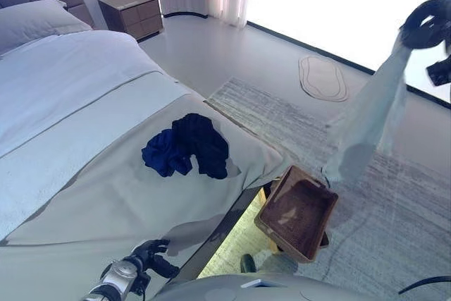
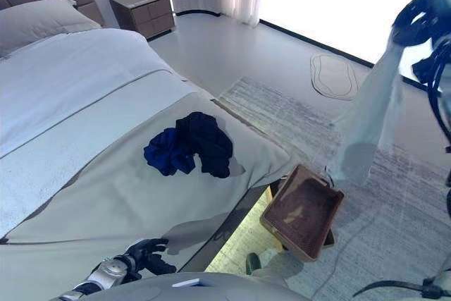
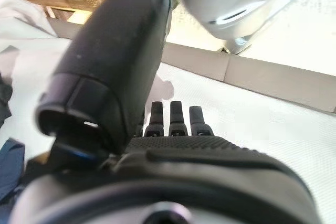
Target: Pick up the clothes from the bed and place them into the basket
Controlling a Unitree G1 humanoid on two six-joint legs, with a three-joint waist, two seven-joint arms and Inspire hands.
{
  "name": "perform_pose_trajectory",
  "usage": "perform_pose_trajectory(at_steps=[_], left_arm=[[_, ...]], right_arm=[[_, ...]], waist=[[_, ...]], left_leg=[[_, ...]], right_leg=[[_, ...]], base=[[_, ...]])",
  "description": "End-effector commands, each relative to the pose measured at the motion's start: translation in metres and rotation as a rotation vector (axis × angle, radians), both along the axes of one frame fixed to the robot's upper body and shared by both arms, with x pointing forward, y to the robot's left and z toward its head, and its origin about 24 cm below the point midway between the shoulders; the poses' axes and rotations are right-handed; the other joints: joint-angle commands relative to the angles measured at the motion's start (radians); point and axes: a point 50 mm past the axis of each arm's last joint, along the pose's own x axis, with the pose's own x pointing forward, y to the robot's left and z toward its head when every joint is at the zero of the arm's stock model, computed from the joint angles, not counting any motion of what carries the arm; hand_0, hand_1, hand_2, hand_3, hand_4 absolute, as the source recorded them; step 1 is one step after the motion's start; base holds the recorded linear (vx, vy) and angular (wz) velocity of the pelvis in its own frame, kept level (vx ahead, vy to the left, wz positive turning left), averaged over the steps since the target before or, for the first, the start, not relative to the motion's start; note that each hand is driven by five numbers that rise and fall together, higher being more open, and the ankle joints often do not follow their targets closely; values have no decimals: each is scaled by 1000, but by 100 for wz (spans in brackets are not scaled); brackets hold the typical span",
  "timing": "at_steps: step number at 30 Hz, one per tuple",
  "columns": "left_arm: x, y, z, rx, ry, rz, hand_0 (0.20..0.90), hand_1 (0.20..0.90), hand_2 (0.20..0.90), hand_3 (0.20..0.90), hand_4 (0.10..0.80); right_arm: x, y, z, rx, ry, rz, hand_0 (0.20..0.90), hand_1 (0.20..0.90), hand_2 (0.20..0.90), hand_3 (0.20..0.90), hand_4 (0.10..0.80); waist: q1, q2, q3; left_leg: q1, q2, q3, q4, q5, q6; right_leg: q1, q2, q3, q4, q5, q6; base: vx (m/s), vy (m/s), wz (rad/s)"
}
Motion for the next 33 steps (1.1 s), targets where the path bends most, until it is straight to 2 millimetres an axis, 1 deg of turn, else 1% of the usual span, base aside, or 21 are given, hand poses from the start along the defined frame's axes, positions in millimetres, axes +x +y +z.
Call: perform_pose_trajectory(at_steps=[1, 2, 3, 4, 5, 6, 8, 9, 12, 15, 17, 19, 20, 21, 23, 25, 26, 27, 28, 29, 33], left_arm=[[21, 10, 10, 54, -82, -77, 900, 900, 900, 900, 800], [25, 8, 11, 50, -98, -73, 900, 900, 900, 900, 800], [25, 8, 11, 50, -100, -72, 900, 900, 900, 900, 800], [30, 5, 13, 45, -123, -70, 900, 900, 900, 900, 800], [33, 4, 14, 41, -136, -67, 900, 900, 900, 900, 800], [34, 4, 14, 40, -141, -66, 900, 900, 900, 900, 800], [41, 1, 17, 32, -169, -62, 900, 900, 900, 900, 800], [46, -1, 18, 26, -185, -61, 900, 900, 900, 900, 800], [57, -8, 22, 10, -230, -58, 900, 900, 900, 900, 800], [69, -15, 27, -5, -279, -71, 900, 900, 900, 900, 800], [84, -22, 35, -28, -345, -86, 900, 900, 900, 900, 800], [99, -32, 43, -59, -406, -91, 900, 900, 900, 900, 800], [102, -34, 45, -66, -419, -91, 900, 900, 900, 900, 800], [110, -42, 50, -94, -457, -94, 900, 900, 900, 900, 800], [115, -47, 54, -122, -485, -95, 900, 900, 900, 900, 800], [119, -53, 59, -156, -525, -86, 900, 900, 900, 900, 800], [120, -53, 60, -161, -531, -82, 900, 900, 900, 900, 800], [122, -56, 61, -173, -546, -78, 900, 900, 900, 900, 800], [123, -57, 61, -178, -551, -71, 900, 900, 900, 900, 800], [122, -59, 61, -188, -556, -64, 900, 900, 900, 900, 800], [113, -61, 54, -201, -534, -21, 900, 900, 900, 900, 800]], right_arm=[[-9, 19, 80, -41, -335, 84, 300, 300, 300, 200, 100], [-7, 21, 73, -39, -317, 90, 300, 300, 300, 200, 100], [-7, 21, 72, -38, -316, 90, 300, 300, 300, 200, 100], [-5, 22, 61, -28, -285, 95, 300, 300, 300, 200, 100], [-4, 23, 56, -23, -268, 96, 300, 300, 300, 200, 100], [-4, 23, 54, -22, -265, 96, 300, 300, 300, 200, 100], [-2, 23, 42, -11, -229, 94, 300, 300, 300, 200, 100], [0, 24, 34, -1, -211, 95, 300, 300, 300, 200, 100], [5, 29, 0, 23, -126, 92, 300, 300, 300, 200, 100], [9, 32, -29, 5, -44, 61, 300, 300, 300, 200, 100], [13, 30, -45, -23, 7, 15, 300, 300, 300, 200, 100], [14, 27, -55, -59, 23, -34, 300, 300, 300, 200, 100], [15, 26, -57, -59, 30, -44, 300, 300, 300, 200, 100], [14, 20, -63, -63, 41, -88, 300, 300, 300, 200, 100], [14, 13, -69, -46, 53, -131, 300, 300, 300, 200, 100], [14, 9, -68, -46, 34, -172, 300, 300, 300, 200, 100], [15, 8, -67, -48, 30, -176, 300, 300, 300, 200, 100], [15, 3, -65, -53, 21, -196, 502, 502, 502, 436, 336], [15, 1, -65, -49, 16, -216, 813, 813, 813, 798, 698], [15, -3, -64, -31, 2, -237, 900, 900, 900, 900, 800], [13, -16, -56, 13, -53, -335, 900, 900, 900, 900, 800]], waist=[[5, -24, 25], [0, -17, 33], [-1, -16, 34], [-9, -6, 46], [-12, -2, 53], [-13, 0, 55], [-21, 10, 72], [-25, 16, 83], [-38, 32, 116], [-42, 50, 149], [-40, 70, 187], [-37, 92, 220], [-36, 98, 227], [-30, 121, 249], [-24, 145, 267], [-15, 175, 288], [-15, 180, 291], [-8, 194, 302], [-5, 202, 308], [-2, 216, 315], [12, 269, 340]], left_leg=[[-21, -21, -34, 69, -104, 21], [-28, -19, -33, 71, -102, 20], [-30, -19, -33, 72, -102, 20], [-42, -17, -33, 77, -99, 17], [-49, -16, -33, 79, -97, 15], [-52, -15, -33, 80, -97, 14], [-64, -12, -34, 82, -93, 10], [-72, -11, -35, 84, -90, 9], [-99, -6, -43, 90, -81, 1], [-127, -3, -54, 96, -71, -5], [-161, -2, -63, 106, -61, -10], [-192, -4, -77, 121, -54, -14], [-197, -5, -81, 124, -52, -16], [-216, -10, -96, 134, -46, -21], [-235, -15, -114, 145, -41, -28], [-261, -23, -125, 159, -38, -32], [-269, -23, -127, 163, -37, -33], [-292, -26, -134, 177, -33, -34], [-306, -28, -139, 185, -31, -35], [-327, -30, -148, 198, -28, -37], [-361, -39, -174, 190, -3, -39]], right_leg=[[6, -34, -45, 82, -70, 9], [-1, -33, -41, 81, -68, 7], [-3, -33, -40, 82, -68, 7], [-15, -31, -33, 81, -66, 6], [-22, -30, -31, 80, -66, 5], [-24, -30, -30, 80, -65, 4], [-37, -27, -26, 79, -63, 2], [-44, -26, -24, 79, -63, 0], [-70, -22, -19, 86, -64, -5], [-99, -21, -19, 101, -68, -11], [-136, -23, -25, 132, -78, -20], [-165, -25, -36, 163, -90, -29], [-170, -25, -39, 168, -92, -31], [-186, -29, -48, 185, -100, -39], [-198, -34, -60, 198, -107, -46], [-237, -43, -75, 224, -116, -52], [-246, -44, -77, 230, -117, -53], [-269, -49, -84, 244, -120, -55], [-280, -51, -87, 251, -121, -57], [-296, -51, -89, 260, -123, -60], [-329, -46, -93, 260, -122, -68]], base=[[-62, -90, -4], [-61, -85, -6], [-87, -92, -15], [-87, -86, -18], [-94, -88, -16], [-73, -61, -5], [-98, -74, -6], [-121, -101, -6], [-107, -100, -4], [-125, -92, -2], [-202, -62, 0], [-172, -32, 7], [-128, -49, 17], [-76, -46, 20], [-46, -42, 27], [-85, -8, 28], [-106, 5, 20], [-74, -9, 14], [-82, -10, 12], [-56, -4, 5], [-51, 10, 14]])
